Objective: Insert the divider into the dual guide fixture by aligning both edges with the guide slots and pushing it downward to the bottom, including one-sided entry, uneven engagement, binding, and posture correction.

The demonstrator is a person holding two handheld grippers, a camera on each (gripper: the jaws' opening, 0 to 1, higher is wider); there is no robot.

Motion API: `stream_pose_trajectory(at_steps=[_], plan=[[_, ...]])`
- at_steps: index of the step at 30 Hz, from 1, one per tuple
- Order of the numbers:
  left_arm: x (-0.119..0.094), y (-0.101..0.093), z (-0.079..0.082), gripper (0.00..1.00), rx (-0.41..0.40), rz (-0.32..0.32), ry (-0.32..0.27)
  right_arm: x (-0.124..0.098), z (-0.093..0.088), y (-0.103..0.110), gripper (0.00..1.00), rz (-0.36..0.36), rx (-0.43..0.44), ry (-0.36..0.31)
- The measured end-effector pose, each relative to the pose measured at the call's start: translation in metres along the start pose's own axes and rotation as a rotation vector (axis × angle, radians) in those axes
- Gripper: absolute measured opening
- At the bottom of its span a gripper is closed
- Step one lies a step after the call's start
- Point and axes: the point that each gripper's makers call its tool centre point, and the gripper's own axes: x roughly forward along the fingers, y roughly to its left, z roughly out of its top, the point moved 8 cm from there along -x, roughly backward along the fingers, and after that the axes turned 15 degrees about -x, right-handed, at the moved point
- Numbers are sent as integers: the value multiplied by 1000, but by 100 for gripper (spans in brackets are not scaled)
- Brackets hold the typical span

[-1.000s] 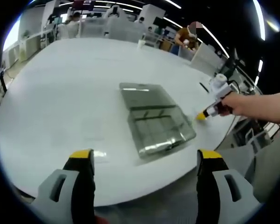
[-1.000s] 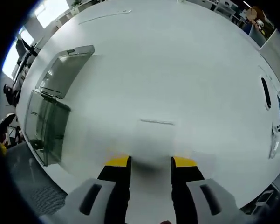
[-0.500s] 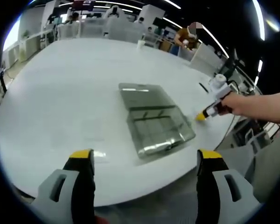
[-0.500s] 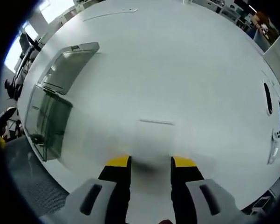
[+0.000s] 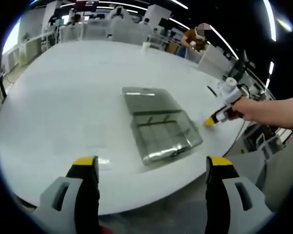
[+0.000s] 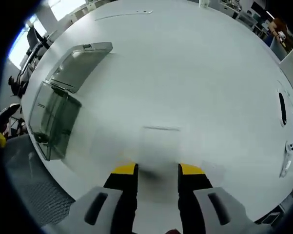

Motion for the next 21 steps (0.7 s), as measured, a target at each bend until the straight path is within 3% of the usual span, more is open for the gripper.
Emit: stream_pose_trajectory(at_steps=[9,21], plan=[[2,-5,-1,89,3,-12,4,-4,1,4,27,10,-30,-22],[6,-13,0,89,1,-43,9,-18,12,20,27,42,-102,-113]])
